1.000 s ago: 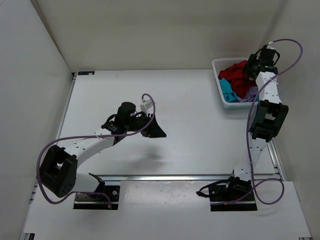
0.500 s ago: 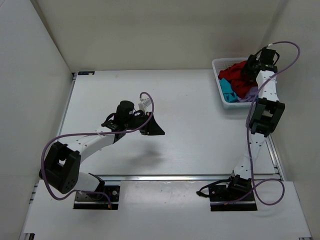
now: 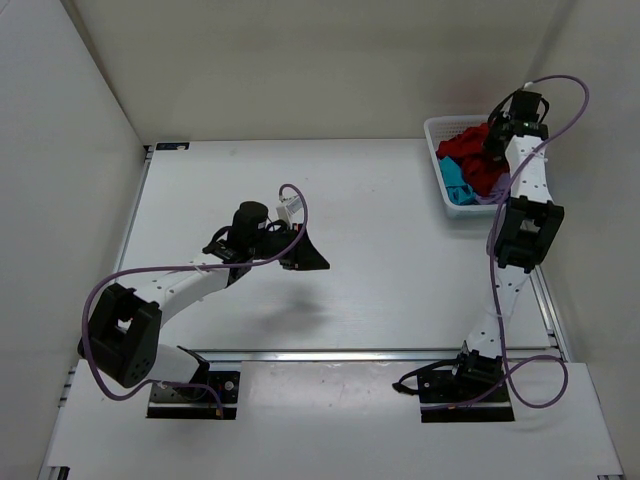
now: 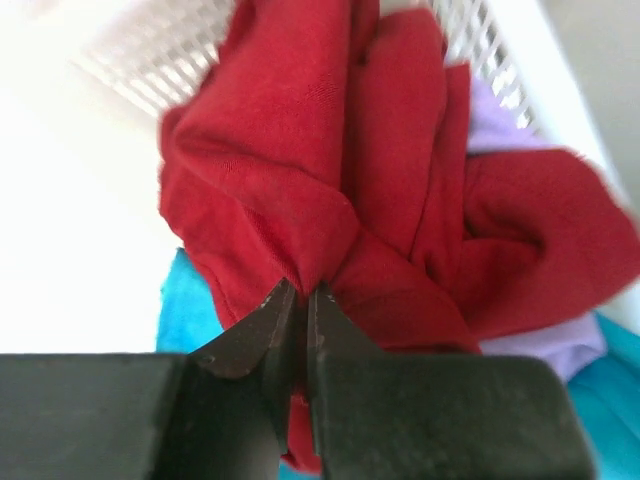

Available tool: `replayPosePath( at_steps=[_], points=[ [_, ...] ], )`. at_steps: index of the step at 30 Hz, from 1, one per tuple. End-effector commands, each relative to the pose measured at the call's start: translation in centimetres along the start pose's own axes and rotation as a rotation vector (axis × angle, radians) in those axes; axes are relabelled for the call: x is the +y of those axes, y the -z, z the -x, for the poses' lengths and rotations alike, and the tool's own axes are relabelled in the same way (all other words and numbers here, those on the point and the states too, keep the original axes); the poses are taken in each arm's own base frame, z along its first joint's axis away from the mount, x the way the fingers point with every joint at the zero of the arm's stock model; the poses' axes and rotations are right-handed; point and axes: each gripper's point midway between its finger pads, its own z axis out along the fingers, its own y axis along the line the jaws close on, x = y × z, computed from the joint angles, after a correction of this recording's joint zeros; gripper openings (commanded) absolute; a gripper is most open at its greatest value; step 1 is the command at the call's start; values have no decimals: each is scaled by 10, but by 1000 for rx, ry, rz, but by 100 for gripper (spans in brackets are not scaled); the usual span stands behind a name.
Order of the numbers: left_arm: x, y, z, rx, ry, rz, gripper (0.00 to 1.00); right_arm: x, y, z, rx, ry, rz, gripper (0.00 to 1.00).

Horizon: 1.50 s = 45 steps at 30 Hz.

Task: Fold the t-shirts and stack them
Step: Grab crumpled tshirt from bin with the right arm, then move the tshirt to the center of the board

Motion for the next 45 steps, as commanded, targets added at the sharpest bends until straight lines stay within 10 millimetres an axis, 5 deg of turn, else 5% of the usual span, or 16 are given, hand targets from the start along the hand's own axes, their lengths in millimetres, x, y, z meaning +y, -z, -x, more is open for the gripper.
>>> replayPosePath(
  at_steps=[1,6,7,12,13,18,23,27,30,33,34,36,37,39,43,45],
  points=[
    [-5,5,8,-29,-30,-1,44,31,89,89,-254,36,28,0],
    [-9,7,12,-51,-49,3,43,55,231,162,-540,54,85,0],
    [-9,11,17,-67,-42,3,44,63,245,165,-562,52,108,0],
    [-9,23,31,-142,-5,9,47,122,415,189,-894,133,290,0],
    [-8,27,36,-162,3,11,47,145,428,180,-919,177,314,0],
    [10,48,53,-259,71,56,49,232,600,134,-1233,285,473,0],
    [21,67,71,-349,122,81,49,286,667,77,-1253,359,621,0],
    [40,82,78,-413,206,104,50,306,633,64,-1169,409,675,0],
    [55,90,76,-435,247,144,49,304,559,51,-987,316,762,0],
    [73,94,74,-450,290,201,48,272,453,-10,-753,221,862,0],
    [85,98,73,-465,306,235,48,255,441,-3,-788,170,890,0],
    [94,100,71,-468,330,266,47,212,356,-66,-588,33,870,0],
    [102,102,70,-475,345,294,47,187,353,-58,-609,-63,877,0],
    [110,106,73,-494,353,326,46,144,288,-113,-456,-175,814,8],
    [126,110,72,-486,343,421,49,118,226,-151,-247,-188,670,30],
    [135,112,68,-477,316,500,50,127,220,-141,-236,-144,594,38]
  ],
)
